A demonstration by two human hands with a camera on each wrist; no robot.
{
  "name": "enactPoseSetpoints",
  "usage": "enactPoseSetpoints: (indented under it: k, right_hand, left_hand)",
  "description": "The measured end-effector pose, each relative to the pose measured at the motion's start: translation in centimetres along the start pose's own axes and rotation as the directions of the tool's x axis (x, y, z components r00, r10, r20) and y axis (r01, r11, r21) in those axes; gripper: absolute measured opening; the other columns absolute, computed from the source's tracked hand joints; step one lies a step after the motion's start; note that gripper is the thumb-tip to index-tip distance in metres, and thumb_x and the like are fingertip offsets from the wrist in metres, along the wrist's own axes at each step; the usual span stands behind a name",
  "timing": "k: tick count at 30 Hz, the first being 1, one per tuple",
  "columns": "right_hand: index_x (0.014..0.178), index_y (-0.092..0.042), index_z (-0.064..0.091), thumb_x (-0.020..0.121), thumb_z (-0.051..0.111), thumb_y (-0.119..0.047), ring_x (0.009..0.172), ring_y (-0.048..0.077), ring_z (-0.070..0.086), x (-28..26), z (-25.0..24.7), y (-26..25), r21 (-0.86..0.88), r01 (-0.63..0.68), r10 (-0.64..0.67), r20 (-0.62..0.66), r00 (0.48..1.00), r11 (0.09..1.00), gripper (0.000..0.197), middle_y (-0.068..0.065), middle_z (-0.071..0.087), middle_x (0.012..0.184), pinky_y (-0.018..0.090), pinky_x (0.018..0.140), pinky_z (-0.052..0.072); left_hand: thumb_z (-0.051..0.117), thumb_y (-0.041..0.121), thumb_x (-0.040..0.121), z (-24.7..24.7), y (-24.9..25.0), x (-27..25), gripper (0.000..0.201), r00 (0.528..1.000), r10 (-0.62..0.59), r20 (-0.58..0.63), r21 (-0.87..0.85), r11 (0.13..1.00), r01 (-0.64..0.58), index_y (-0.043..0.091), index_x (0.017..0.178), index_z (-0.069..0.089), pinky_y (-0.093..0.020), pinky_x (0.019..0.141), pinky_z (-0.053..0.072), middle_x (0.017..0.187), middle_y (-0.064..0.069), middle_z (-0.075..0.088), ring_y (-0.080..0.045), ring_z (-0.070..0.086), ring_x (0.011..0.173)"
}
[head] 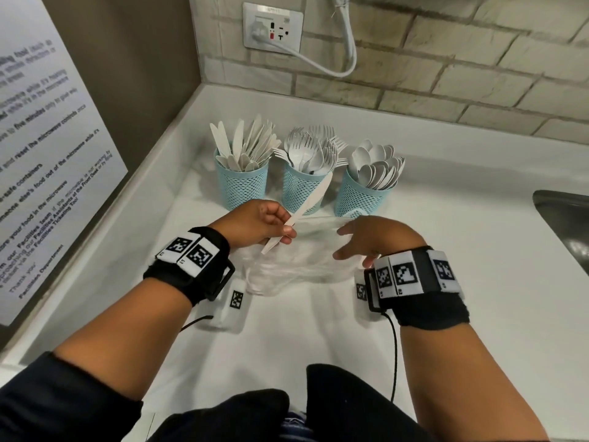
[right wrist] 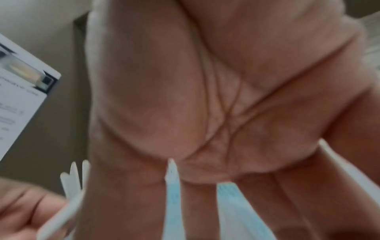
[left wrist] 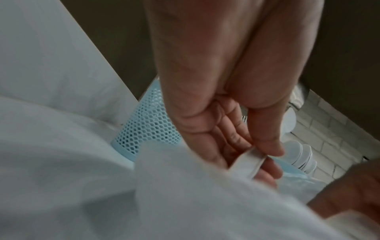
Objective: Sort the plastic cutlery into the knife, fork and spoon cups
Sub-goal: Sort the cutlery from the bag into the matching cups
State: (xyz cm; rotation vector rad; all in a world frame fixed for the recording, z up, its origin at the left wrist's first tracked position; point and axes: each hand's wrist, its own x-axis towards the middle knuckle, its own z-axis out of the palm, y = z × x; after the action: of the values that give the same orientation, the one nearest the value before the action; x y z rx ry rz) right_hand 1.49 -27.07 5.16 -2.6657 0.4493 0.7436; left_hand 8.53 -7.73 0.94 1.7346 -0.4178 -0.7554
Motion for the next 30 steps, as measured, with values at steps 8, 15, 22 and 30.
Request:
enactPoseSetpoints:
  k: [8,15,22,30]
  right_hand:
    - [0.141,-0.013,0.035,0.085,0.066,-0.035,0.09,0.025,0.064,-2.4,-3.3,-2.6,0.17,0.166,-0.132,-0.195,0.972,0.971,0.067,0.004,0.057,0.096,0.035,0.08,0.054]
    - [0.122,-0.013,0.047,0.096,0.049,-0.022,0.062,0.017,0.063,0.2,-2.2,-5.3,0.543,0.486,-0.224,-0.478,0.849,0.685,0.027,0.01,0.061,0.089,0.029,0.061,0.056]
    - [0.103,-0.012,0.045,0.098,0.044,-0.012,0.036,0.004,0.054,2.2,-3.5,-6.2,0.598,0.577,-0.048,-0.67,0.741,0.557,0.005,0.017,0.066,0.082,0.02,0.04,0.046]
    - [0.089,-0.017,0.049,0.1,0.035,-0.018,0.055,0.017,0.06,2.8,-7.4,-9.4,0.299,0.807,0.031,-0.943,0.33,0.51,0.018,0.004,0.059,0.072,0.035,0.054,0.05]
  left_hand:
    - [0.067,0.005,0.082,0.1,0.4,-0.4,0.012,0.997,0.024,-0.071,0.04,0.999,-0.021,0.015,0.083,0.061,-0.047,0.089,0.047,0.072,0.005,0.073,-0.008,0.068,0.07]
    - [0.064,0.01,0.086,-0.6,1.2,-0.6,0.01,0.994,0.065,-0.088,0.013,0.998,-0.064,0.019,0.085,0.06,-0.021,0.067,0.045,0.071,0.008,0.073,-0.002,0.066,0.065]
    - [0.07,0.021,0.081,-3.0,0.7,-0.9,0.006,0.977,-0.028,-0.213,0.045,0.998,0.038,0.018,0.079,0.066,-0.012,0.058,0.046,0.071,0.006,0.069,-0.005,0.06,0.064]
    - [0.08,0.035,0.069,-7.4,1.0,1.4,0.101,0.815,-0.119,-0.566,0.279,0.903,0.326,0.002,0.14,0.017,-0.036,0.103,0.038,0.141,-0.017,0.037,-0.029,0.044,0.125]
